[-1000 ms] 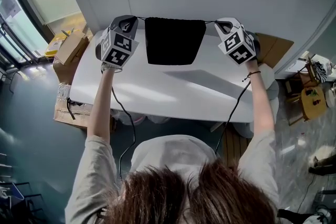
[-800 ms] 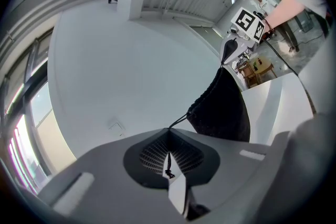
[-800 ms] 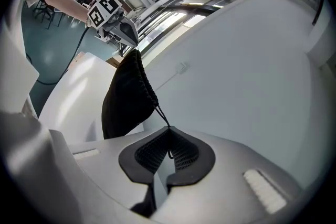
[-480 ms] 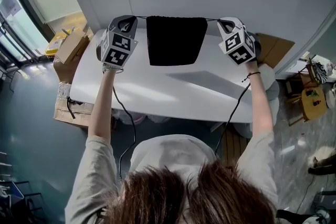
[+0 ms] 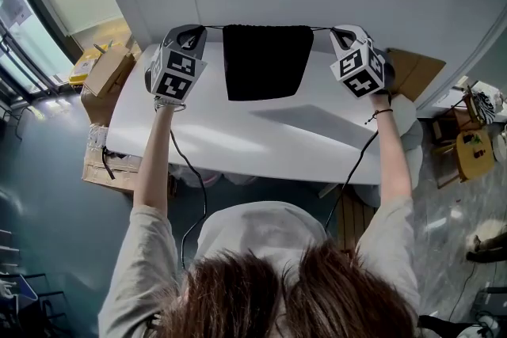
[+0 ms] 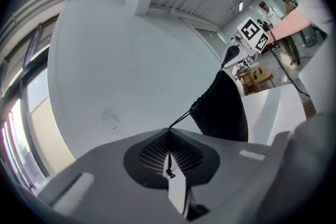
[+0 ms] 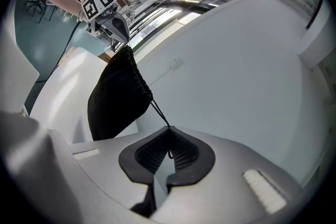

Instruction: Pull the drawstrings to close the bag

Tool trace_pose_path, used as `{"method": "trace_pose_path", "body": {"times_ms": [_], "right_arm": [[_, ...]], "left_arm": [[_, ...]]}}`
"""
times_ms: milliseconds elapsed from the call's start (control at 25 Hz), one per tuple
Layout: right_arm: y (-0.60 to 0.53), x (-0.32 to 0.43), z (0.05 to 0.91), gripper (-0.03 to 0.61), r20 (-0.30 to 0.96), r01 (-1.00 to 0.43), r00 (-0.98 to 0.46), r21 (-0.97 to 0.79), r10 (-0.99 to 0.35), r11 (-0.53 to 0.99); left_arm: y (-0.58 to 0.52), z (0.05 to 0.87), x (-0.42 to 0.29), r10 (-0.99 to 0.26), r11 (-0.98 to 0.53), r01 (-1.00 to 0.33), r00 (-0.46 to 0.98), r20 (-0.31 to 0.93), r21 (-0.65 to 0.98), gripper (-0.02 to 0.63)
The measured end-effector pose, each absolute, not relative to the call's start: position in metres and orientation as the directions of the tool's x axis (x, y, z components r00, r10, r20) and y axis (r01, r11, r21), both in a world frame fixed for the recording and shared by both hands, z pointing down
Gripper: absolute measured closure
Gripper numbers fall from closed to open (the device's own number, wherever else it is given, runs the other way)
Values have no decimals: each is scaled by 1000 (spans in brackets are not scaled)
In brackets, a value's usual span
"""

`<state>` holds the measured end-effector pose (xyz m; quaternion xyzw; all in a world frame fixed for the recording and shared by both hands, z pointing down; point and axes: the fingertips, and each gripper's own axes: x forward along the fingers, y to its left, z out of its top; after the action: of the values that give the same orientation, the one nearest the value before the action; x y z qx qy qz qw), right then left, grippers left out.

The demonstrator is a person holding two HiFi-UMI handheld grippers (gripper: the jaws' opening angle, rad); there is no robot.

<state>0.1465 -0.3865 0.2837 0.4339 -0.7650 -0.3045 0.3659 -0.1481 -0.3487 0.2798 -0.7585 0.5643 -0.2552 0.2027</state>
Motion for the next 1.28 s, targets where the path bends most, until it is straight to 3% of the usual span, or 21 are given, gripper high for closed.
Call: {"method": "trace_pose_path", "body": {"times_ms": [1280], "right_arm": [[-401, 158, 291, 567, 254, -583, -303, 713, -919, 389]], "left_arm": [[-358, 298, -167, -957, -280, -851, 208, 205, -445, 614]]}}
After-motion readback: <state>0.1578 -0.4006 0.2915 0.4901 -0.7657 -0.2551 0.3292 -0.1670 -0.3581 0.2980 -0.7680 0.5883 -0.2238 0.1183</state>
